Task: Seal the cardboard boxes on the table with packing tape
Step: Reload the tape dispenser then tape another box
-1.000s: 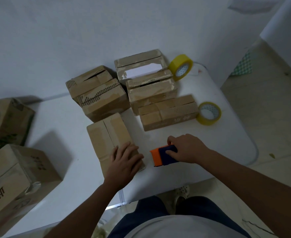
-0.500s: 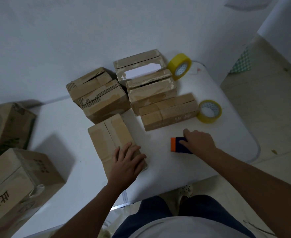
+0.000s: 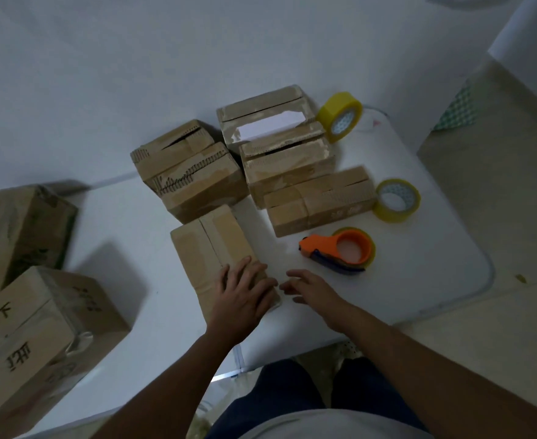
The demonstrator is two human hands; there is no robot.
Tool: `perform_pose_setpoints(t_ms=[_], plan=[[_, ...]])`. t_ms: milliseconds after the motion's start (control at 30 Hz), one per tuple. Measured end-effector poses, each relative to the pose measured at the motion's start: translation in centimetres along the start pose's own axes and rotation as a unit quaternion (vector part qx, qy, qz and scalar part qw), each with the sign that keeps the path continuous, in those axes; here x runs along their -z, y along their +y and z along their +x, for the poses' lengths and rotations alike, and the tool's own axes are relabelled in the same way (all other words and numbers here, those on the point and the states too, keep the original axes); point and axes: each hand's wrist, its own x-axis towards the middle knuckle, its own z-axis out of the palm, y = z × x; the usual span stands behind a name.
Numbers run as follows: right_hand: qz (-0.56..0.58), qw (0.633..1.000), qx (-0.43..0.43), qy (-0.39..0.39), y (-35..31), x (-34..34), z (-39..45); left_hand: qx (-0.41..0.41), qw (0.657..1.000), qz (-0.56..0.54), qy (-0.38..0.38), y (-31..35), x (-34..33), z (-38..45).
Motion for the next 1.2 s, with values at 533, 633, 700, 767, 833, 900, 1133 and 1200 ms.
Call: perform_pose_setpoints(t_ms=[533,633,700,767,833,900,1133,1200], plan=[[-0.128,0.979,0.12,0.099,1.3,-0.8,-0.7,0.068,0.987,-0.148,0.002,-1.0,1.3,-1.8],[-0.13,0.976,0.14,0.102,1.3,-0.8,-0.9,0.055,0.994,-0.096,-0.011,-1.1,0.7,-2.3],[-0.117,0.979,0.14,0.096,1.5,-0.6,-0.9,0.046,0.997,-0.059,-0.014,-1.2,0.3,-2.4],[-0.104,0.98,0.144,0.092,1.7,-0.4,-0.9,0.04,0.999,-0.031,-0.016,-1.4,0.0,-2.6],[-0.096,0.979,0.152,0.09,1.8,-0.4,-0.9,0.038,0.999,-0.017,-0.018,-1.4,-0.1,-2.7],[-0.097,0.978,0.16,0.09,2.0,-0.4,-0.8,0.036,0.999,-0.011,-0.017,-1.3,-0.3,-2.7],[-0.116,0.974,0.166,0.104,2.2,-0.4,0.0,0.034,0.999,0.029,-0.006,-1.1,-0.8,-2.6],[-0.122,0.974,0.162,0.106,2.3,-0.5,0.3,0.032,0.999,0.038,0.001,-1.1,-0.9,-2.5]])
